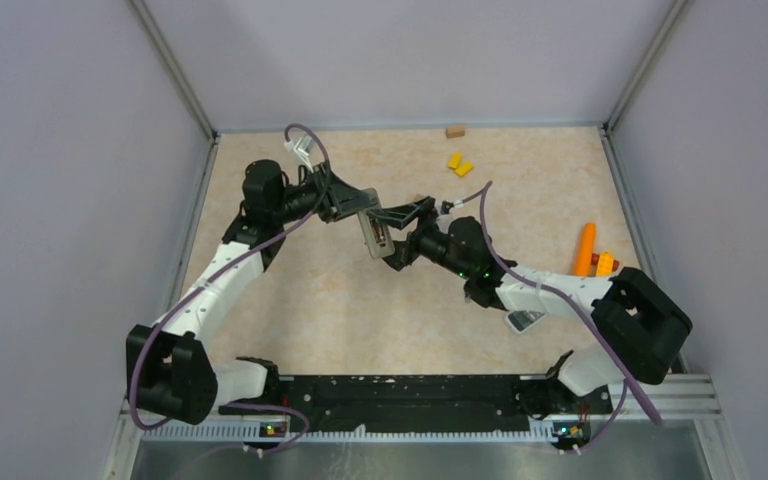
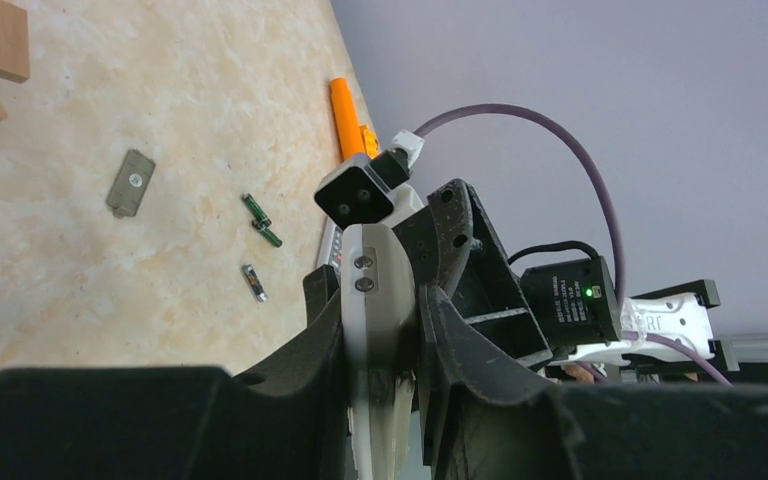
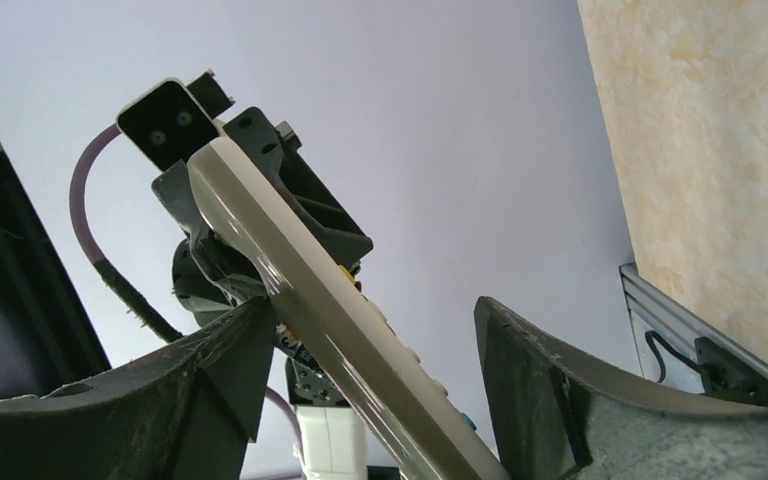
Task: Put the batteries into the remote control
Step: Load the battery into the remote control.
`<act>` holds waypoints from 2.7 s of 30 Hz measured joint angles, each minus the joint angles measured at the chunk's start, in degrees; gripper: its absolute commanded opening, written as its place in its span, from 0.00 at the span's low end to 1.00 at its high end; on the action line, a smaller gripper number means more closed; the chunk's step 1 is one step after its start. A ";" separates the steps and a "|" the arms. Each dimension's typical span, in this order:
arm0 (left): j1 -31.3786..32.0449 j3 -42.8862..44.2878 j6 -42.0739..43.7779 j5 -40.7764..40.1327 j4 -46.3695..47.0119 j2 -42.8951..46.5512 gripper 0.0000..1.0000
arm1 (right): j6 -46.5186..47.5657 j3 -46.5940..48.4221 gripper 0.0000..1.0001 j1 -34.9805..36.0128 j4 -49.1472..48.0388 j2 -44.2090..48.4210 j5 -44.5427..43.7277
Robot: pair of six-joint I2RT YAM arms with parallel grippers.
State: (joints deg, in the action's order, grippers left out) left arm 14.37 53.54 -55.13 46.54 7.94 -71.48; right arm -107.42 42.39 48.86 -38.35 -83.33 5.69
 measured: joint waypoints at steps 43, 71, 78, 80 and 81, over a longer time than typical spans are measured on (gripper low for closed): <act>-2.82 1.88 5.77 5.99 -5.27 3.19 0.00 | 19.74 -5.44 0.90 -4.46 -15.10 0.00 12.96; -3.02 1.60 16.31 14.16 -8.22 3.19 0.00 | 76.61 16.44 0.30 6.75 34.10 7.74 -4.74; -3.02 1.40 16.61 14.08 -8.44 3.19 0.00 | 77.48 16.59 0.39 7.26 34.95 7.72 -6.32; -3.02 1.38 16.79 14.03 -8.46 3.19 0.00 | 77.90 16.59 0.53 7.26 34.95 7.72 -6.29; -2.99 1.38 16.83 14.03 -8.59 3.19 0.00 | 78.03 16.61 0.60 7.28 35.10 7.74 -6.36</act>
State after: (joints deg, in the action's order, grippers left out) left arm 11.38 54.92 -38.30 60.58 -0.64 -68.29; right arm -29.39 59.00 56.14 -3.25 -75.59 -0.67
